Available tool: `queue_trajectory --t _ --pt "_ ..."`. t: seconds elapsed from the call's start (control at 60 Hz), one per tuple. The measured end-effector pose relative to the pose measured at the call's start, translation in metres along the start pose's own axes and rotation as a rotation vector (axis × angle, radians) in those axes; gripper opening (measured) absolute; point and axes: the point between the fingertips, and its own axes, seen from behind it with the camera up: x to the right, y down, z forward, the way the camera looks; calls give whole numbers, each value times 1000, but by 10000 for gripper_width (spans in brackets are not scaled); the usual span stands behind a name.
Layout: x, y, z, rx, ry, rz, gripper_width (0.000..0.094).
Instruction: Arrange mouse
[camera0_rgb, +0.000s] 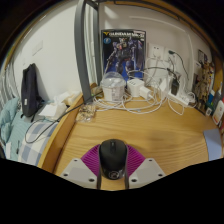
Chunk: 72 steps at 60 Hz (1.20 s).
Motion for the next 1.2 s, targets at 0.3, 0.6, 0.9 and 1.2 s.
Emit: queue_trajectory --t 0.3,0.6,0.9,1.2 --pt "111 -91 -88 142 -9 -2 313" --pt "364 -143 -181 282 159 -4 315" --pt "491 -35 -130 118 199 69 316" --pt "494 41 -80 -8 153 101 341"
